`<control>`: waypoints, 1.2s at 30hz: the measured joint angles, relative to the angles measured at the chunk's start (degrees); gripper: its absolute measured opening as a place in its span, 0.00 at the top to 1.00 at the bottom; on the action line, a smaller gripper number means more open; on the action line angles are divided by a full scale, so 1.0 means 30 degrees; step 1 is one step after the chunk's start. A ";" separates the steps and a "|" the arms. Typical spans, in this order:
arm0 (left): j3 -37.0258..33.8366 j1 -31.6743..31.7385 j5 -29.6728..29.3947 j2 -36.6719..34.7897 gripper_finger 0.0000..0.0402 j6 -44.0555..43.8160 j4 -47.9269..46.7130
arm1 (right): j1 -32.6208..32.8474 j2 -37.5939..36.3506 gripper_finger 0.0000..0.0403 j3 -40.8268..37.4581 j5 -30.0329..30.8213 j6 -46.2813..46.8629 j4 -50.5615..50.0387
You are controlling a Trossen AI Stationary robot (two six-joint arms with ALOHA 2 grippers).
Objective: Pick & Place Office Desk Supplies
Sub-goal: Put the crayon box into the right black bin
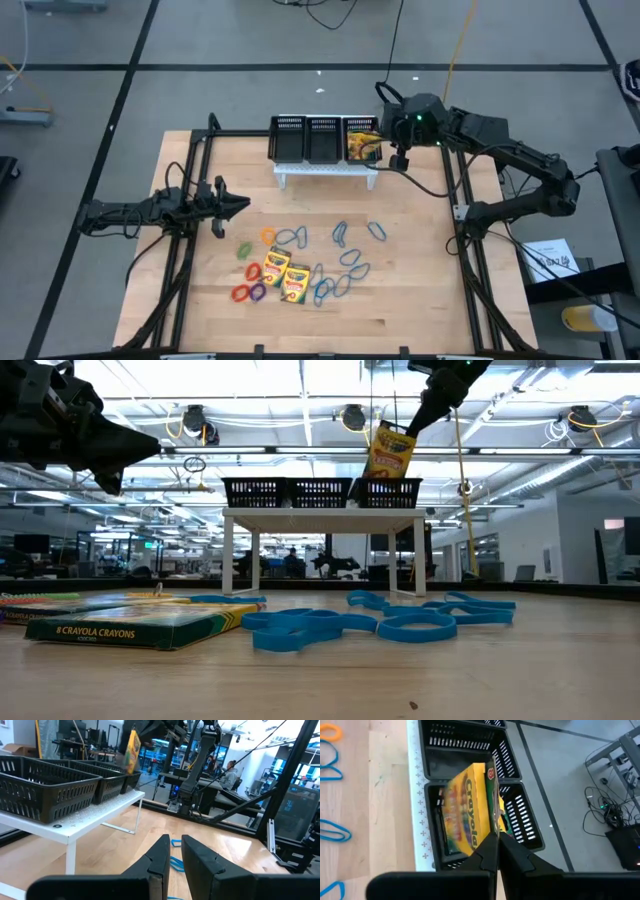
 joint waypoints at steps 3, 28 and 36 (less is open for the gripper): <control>-0.0003 0.0004 0.0000 -0.0001 0.86 0.0000 -0.0002 | 0.0007 0.0003 1.00 0.0000 -0.0050 -0.0270 -0.0084; -0.0003 0.0001 0.0000 -0.0004 0.86 0.0000 -0.0003 | 0.0007 0.0955 1.00 -0.0015 -0.1595 -0.0810 -0.1752; -0.0003 -0.0002 0.0000 0.0000 0.86 0.0000 0.0004 | 0.0007 0.0965 1.00 -0.0015 -0.1588 -0.0800 -0.1407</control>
